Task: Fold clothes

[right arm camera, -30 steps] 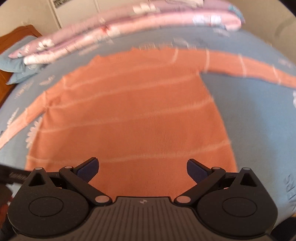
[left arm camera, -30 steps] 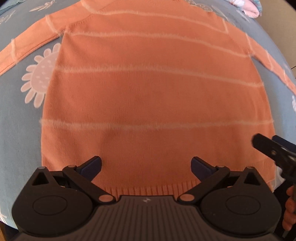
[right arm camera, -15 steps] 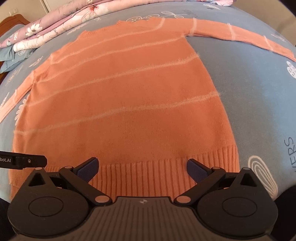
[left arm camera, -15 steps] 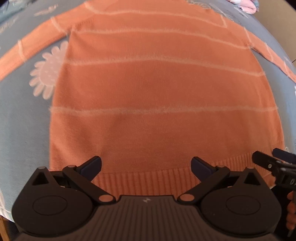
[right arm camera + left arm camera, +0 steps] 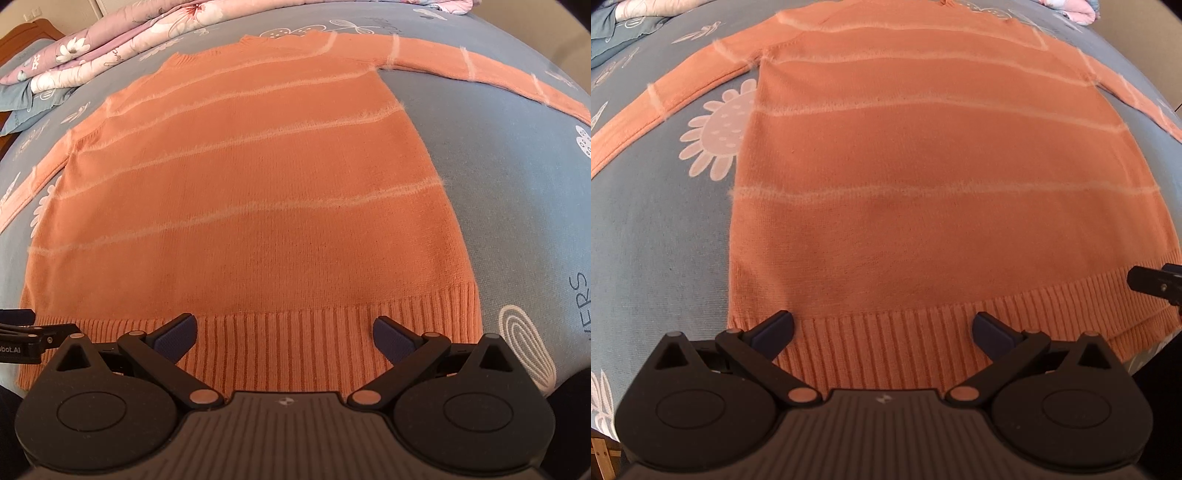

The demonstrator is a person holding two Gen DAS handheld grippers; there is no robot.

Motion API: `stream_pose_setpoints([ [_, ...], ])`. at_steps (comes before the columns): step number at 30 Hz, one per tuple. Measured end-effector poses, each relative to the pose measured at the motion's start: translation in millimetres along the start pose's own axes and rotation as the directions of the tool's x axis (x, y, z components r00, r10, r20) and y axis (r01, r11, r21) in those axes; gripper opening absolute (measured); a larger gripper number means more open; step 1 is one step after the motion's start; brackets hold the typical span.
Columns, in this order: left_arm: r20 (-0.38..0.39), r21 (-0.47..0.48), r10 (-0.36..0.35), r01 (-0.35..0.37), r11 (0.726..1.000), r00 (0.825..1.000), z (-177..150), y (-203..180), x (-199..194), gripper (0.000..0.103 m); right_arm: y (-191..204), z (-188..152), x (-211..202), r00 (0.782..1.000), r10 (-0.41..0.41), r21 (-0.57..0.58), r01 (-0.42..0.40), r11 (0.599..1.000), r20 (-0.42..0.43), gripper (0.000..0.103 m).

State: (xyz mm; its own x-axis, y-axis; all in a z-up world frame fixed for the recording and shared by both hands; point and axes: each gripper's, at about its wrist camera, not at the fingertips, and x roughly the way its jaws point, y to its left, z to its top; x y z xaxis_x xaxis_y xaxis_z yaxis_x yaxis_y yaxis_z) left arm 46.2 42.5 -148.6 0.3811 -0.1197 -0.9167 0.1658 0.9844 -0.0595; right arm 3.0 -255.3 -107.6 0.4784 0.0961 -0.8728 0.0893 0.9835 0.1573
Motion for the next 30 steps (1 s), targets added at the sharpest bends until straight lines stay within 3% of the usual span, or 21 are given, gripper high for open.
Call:
stream_pose_setpoints([
  [10, -0.021, -0.063, 0.006, -0.008, 0.998, 1.0, -13, 23, -19, 0.102, 1, -2, 1, 1.0, -0.006, -0.015, 0.006, 1.0, -0.002, 0.103],
  [14, 0.045, -0.081, -0.012, 0.015, 0.997, 0.999, -29, 37, -41, 0.102, 1, -4, 0, 1.0, -0.004, -0.012, 0.004, 1.0, 0.004, 0.103],
  [18, 0.152, -0.087, -0.102, 0.116, 0.989, 0.983, -33, 54, -51, 0.102, 4, -6, 2, 1.0, -0.018, -0.04, 0.018, 0.999, 0.007, 0.103],
  [25, 0.233, -0.082, -0.222, 0.246, 0.966, 0.947, 15, 49, -32, 0.102, 2, -3, 2, 1.0, -0.012, -0.033, 0.012, 0.999, 0.002, 0.103],
  [27, 0.226, -0.089, -0.26, 0.286, 0.954, 0.939, 28, 47, -19, 0.102, 3, -3, 3, 1.0, -0.014, -0.039, 0.014, 0.999, 0.001, 0.103],
  [28, 0.21, -0.102, -0.263, 0.289, 0.952, 0.942, 33, 48, -11, 0.102, 4, -3, 3, 1.0, -0.016, -0.041, 0.016, 0.999, 0.001, 0.103],
  [30, 0.159, -0.136, -0.206, 0.228, 0.964, 0.966, 36, 53, 0, 0.102, 4, -3, 4, 1.0, -0.017, -0.047, 0.017, 0.999, -0.002, 0.103],
])
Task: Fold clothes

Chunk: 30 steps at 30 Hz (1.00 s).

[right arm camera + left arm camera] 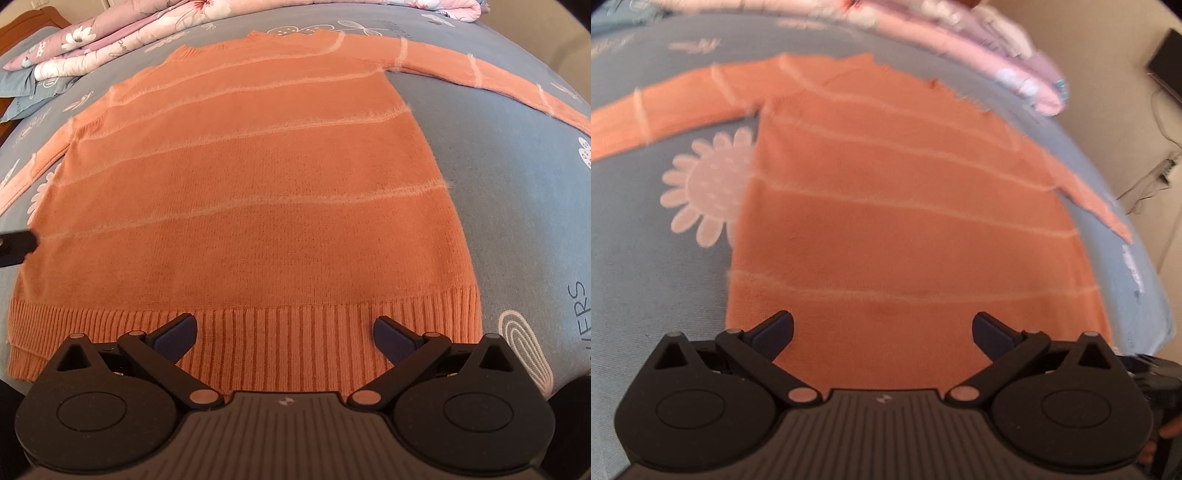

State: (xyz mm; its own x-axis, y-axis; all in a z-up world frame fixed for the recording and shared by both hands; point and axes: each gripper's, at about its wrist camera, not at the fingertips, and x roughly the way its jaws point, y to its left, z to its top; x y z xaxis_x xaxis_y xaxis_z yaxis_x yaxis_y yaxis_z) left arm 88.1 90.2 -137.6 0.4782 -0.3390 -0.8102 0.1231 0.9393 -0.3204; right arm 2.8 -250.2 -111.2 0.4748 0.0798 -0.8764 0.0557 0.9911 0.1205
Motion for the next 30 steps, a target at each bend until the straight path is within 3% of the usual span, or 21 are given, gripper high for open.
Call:
stream_pose_setpoints([
  [1, -0.017, -0.009, 0.041, -0.041, 0.999, 0.999, -1, 4, 2, 0.102, -1, 0, 0, 1.0, 0.004, 0.002, -0.004, 1.0, -0.002, 0.103],
  [4, 0.004, -0.011, -0.018, 0.018, 1.0, 1.0, -7, 17, -7, 0.102, -5, 1, -2, 1.0, 0.025, 0.016, -0.025, 1.0, 0.003, 0.103],
  [8, -0.014, -0.004, 0.048, -0.048, 0.999, 0.999, 0, 12, -16, 0.102, -4, 1, -1, 1.0, 0.029, -0.004, -0.029, 1.0, 0.003, 0.103],
  [12, 0.029, 0.01, -0.031, 0.031, 0.999, 0.999, 23, 0, -13, 0.102, -4, 2, -1, 1.0, 0.03, 0.006, -0.03, 1.0, 0.002, 0.103],
  [15, 0.015, 0.015, -0.067, 0.067, 0.998, 0.998, 38, -7, 7, 0.102, -4, 2, -1, 1.0, 0.028, 0.012, -0.028, 1.0, 0.0, 0.103],
  [18, -0.014, -0.047, -0.017, 0.016, 0.999, 1.0, 36, 3, 23, 0.102, -4, 2, -2, 1.0, 0.03, 0.021, -0.03, 0.999, 0.0, 0.103],
  [23, 0.009, -0.005, -0.01, 0.01, 1.0, 1.0, 23, 12, 13, 0.102, -9, 1, -3, 0.999, 0.049, 0.029, -0.049, 0.998, 0.003, 0.103],
  [28, -0.013, 0.01, 0.044, -0.043, 0.999, 0.999, 25, 1, 4, 0.102, -11, 5, -8, 0.999, 0.037, 0.027, -0.038, 0.999, 0.013, 0.103],
  [30, 0.018, 0.004, -0.016, 0.016, 1.0, 1.0, 28, -6, -4, 0.102, -16, 10, -18, 0.997, 0.037, 0.047, -0.04, 0.998, 0.071, 0.103],
])
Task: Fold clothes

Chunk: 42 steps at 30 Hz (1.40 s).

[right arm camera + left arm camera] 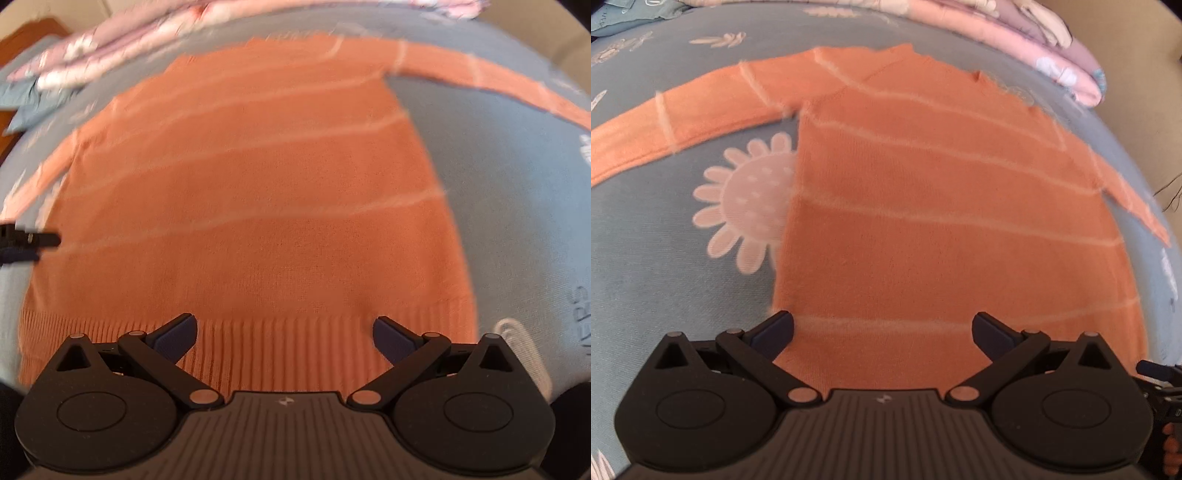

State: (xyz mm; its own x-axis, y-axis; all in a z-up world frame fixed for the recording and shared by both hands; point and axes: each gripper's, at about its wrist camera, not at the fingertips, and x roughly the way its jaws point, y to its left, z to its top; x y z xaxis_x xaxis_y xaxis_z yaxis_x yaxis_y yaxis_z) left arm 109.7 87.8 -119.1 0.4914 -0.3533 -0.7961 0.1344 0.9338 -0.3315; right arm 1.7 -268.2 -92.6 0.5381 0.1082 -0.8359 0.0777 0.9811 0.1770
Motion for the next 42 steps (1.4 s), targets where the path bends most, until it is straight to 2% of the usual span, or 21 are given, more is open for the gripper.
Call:
stream_pose_setpoints([
  [2, 0.003, -0.001, -0.046, 0.046, 0.999, 0.999, 2, -7, 1, 0.102, -6, 9, -5, 0.998, 0.032, 0.016, -0.033, 0.999, 0.049, 0.103],
  [6, -0.07, 0.012, 0.01, -0.009, 1.0, 0.997, -2, -12, 23, 0.102, -18, 26, 4, 0.991, 0.043, 0.039, -0.048, 0.998, 0.123, 0.103],
  [10, -0.082, 0.045, 0.043, -0.04, 0.998, 0.996, -13, -7, 24, 0.102, -47, 30, 24, 0.996, 0.041, 0.184, -0.056, 0.981, 0.079, 0.103],
  [13, -0.106, 0.112, 0.121, -0.109, 0.988, 0.987, -17, -7, 23, 0.102, -59, 19, 20, 0.996, 0.02, 0.163, -0.034, 0.986, 0.087, 0.103],
  [14, -0.11, 0.118, 0.126, -0.113, 0.987, 0.986, -17, -7, 22, 0.102, -60, 17, 19, 0.996, 0.024, 0.142, -0.036, 0.989, 0.082, 0.103],
  [17, -0.106, 0.056, 0.087, -0.081, 0.995, 0.991, -9, -5, 14, 0.102, -56, 17, 13, 0.998, 0.008, 0.127, -0.017, 0.992, 0.069, 0.103],
  [20, -0.054, 0.016, -0.028, 0.029, 0.999, 0.998, 11, -15, 9, 0.102, -47, 21, 7, 0.996, 0.001, 0.12, -0.012, 0.993, 0.094, 0.103],
  [22, -0.018, 0.009, -0.113, 0.113, 0.994, 0.993, 25, -28, 16, 0.102, -42, 26, 8, 0.995, 0.017, 0.128, -0.03, 0.991, 0.097, 0.103],
  [24, -0.004, 0.021, -0.201, 0.201, 0.979, 0.98, 39, -42, 31, 0.102, -35, 30, 11, 0.995, 0.032, 0.124, -0.043, 0.991, 0.091, 0.103],
  [25, -0.001, 0.026, -0.219, 0.219, 0.975, 0.976, 45, -49, 40, 0.102, -30, 31, 14, 0.995, 0.038, 0.116, -0.048, 0.992, 0.088, 0.103],
  [31, -0.017, -0.028, -0.252, 0.252, 0.967, 0.968, 58, -59, 91, 0.102, -19, 28, 14, 0.996, 0.059, 0.09, -0.065, 0.994, 0.069, 0.103],
  [33, -0.002, 0.003, -0.257, 0.257, 0.966, 0.966, 51, -60, 89, 0.102, -20, 25, 14, 0.997, 0.055, 0.084, -0.059, 0.995, 0.053, 0.103],
  [38, -0.041, 0.079, -0.228, 0.23, 0.97, 0.973, 34, -62, 77, 0.102, -27, 17, 16, 0.999, 0.037, 0.096, -0.039, 0.995, 0.023, 0.103],
  [41, -0.059, 0.134, -0.184, 0.19, 0.973, 0.981, 35, -70, 69, 0.102, -29, 15, 16, 0.999, 0.031, 0.101, -0.033, 0.994, 0.019, 0.103],
  [42, -0.049, 0.14, -0.189, 0.195, 0.971, 0.981, 39, -73, 67, 0.102, -29, 15, 16, 0.999, 0.032, 0.102, -0.034, 0.994, 0.02, 0.103],
])
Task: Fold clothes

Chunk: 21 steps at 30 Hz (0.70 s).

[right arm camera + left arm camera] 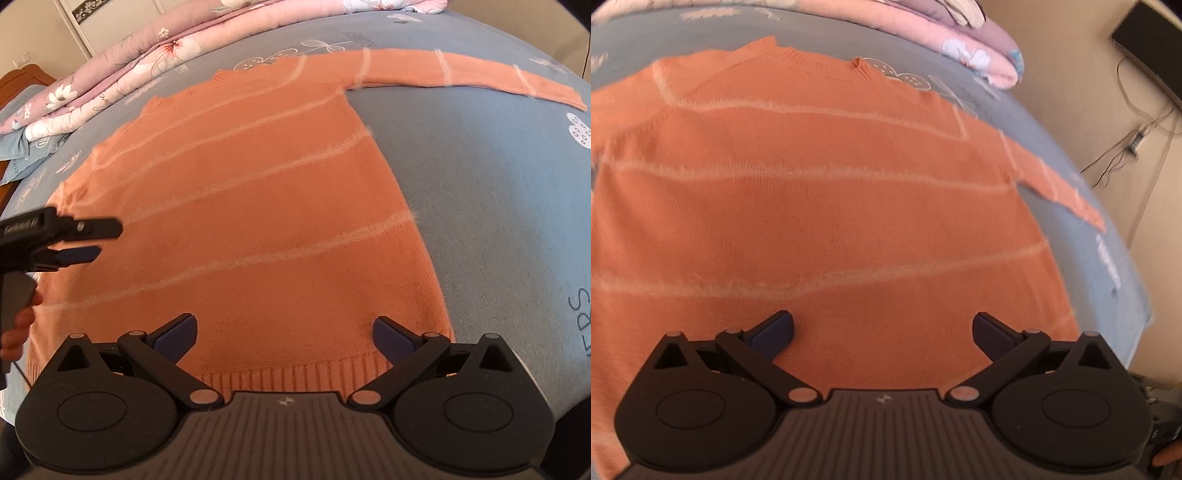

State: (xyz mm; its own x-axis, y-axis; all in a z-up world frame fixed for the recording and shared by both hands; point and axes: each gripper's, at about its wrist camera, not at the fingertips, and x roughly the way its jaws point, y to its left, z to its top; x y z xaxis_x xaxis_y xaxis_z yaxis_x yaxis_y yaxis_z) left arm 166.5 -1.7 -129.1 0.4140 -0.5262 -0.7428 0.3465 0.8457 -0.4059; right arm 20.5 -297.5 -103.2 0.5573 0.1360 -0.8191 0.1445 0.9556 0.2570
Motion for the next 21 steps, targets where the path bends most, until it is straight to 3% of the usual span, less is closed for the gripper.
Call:
stream_pose_setpoints([
  [3, 0.038, -0.014, -0.043, 0.044, 0.999, 0.998, 19, -6, 6, 0.102, 2, 2, -1, 1.0, 0.007, -0.007, -0.006, 1.0, 0.007, 0.103],
  [5, 0.02, -0.044, -0.077, 0.077, 0.996, 0.997, 25, -6, 21, 0.102, 5, 3, -1, 1.0, 0.009, -0.014, -0.008, 1.0, 0.01, 0.103],
  [11, 0.003, -0.039, -0.042, 0.042, 0.998, 0.999, 22, -16, 29, 0.102, 6, 5, -6, 1.0, 0.017, -0.016, -0.016, 1.0, 0.024, 0.103],
  [14, 0.018, -0.018, -0.078, 0.078, 0.997, 0.997, 20, -22, 21, 0.102, 7, 5, -4, 1.0, 0.013, -0.023, -0.013, 1.0, 0.014, 0.103],
  [16, -0.035, -0.018, -0.055, 0.054, 0.998, 0.998, 18, -22, 35, 0.102, 8, 5, -3, 1.0, 0.013, -0.027, -0.013, 1.0, 0.008, 0.103],
  [21, 0.011, 0.001, -0.04, 0.04, 0.999, 0.999, 22, -18, 20, 0.102, 13, 8, -9, 0.999, 0.027, -0.03, -0.026, 0.999, 0.024, 0.103],
])
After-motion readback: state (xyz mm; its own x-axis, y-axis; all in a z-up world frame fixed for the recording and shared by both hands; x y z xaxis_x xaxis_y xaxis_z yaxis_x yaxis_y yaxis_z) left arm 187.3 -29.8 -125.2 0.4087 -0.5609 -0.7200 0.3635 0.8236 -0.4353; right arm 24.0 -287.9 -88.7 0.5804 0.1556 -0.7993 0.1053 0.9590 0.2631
